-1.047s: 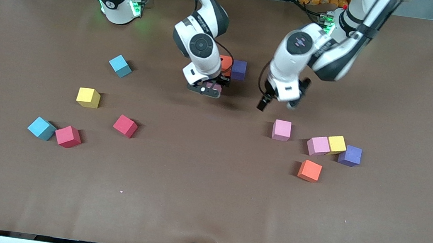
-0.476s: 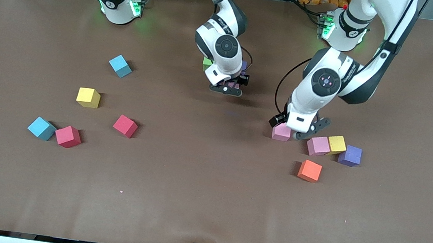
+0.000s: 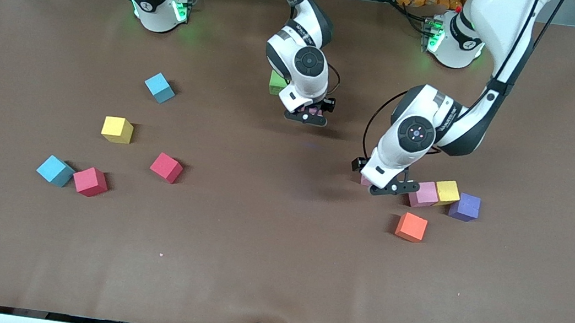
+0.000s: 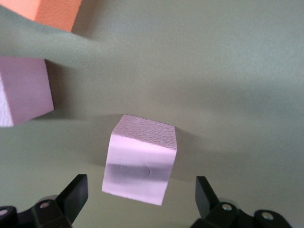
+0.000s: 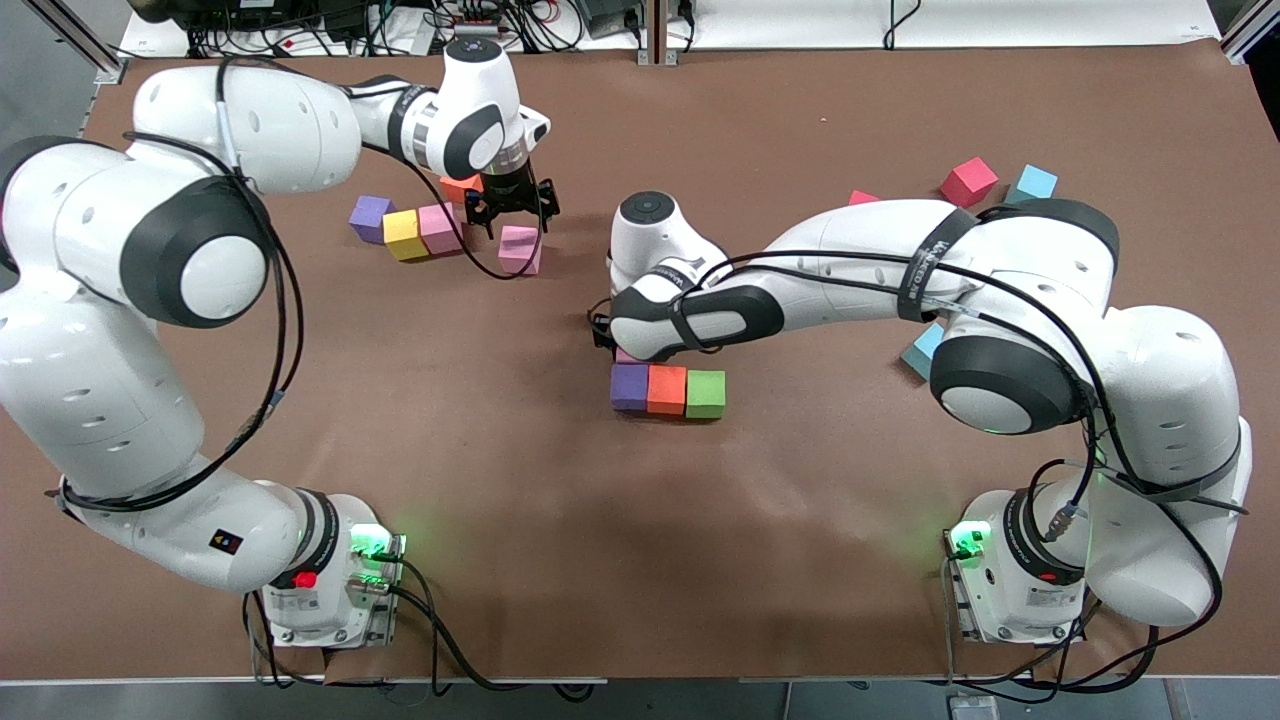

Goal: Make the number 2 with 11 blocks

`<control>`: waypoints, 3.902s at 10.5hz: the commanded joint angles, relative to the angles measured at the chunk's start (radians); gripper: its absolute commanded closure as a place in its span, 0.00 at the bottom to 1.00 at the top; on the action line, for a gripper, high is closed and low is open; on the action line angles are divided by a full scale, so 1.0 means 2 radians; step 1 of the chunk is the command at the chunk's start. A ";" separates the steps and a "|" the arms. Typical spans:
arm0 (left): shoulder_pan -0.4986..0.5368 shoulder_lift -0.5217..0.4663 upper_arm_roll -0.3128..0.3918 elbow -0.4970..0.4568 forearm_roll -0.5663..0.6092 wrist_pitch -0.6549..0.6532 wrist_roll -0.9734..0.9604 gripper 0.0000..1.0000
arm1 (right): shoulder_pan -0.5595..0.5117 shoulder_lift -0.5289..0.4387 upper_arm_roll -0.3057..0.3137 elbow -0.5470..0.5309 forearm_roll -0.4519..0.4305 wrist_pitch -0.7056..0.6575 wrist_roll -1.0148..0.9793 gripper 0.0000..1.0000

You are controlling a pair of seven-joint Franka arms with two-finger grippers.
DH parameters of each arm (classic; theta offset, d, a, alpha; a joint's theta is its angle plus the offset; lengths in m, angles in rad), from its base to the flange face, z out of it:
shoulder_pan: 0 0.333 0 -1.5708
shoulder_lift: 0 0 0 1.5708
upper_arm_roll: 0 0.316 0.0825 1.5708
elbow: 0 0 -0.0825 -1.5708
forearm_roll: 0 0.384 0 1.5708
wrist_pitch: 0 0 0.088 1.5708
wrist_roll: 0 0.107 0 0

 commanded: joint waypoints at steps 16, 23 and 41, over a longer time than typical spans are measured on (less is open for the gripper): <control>-0.051 0.039 0.044 0.025 -0.005 -0.010 0.084 0.50 | -0.069 -0.106 -0.050 0.017 -0.045 -0.137 -0.043 0.00; -0.113 0.042 0.040 0.059 -0.012 -0.014 0.010 0.62 | -0.231 -0.099 -0.106 -0.047 -0.071 -0.028 -0.101 0.00; -0.214 0.059 0.028 0.063 -0.053 -0.017 -0.111 0.59 | -0.286 -0.118 -0.098 -0.149 -0.031 0.032 -0.219 0.00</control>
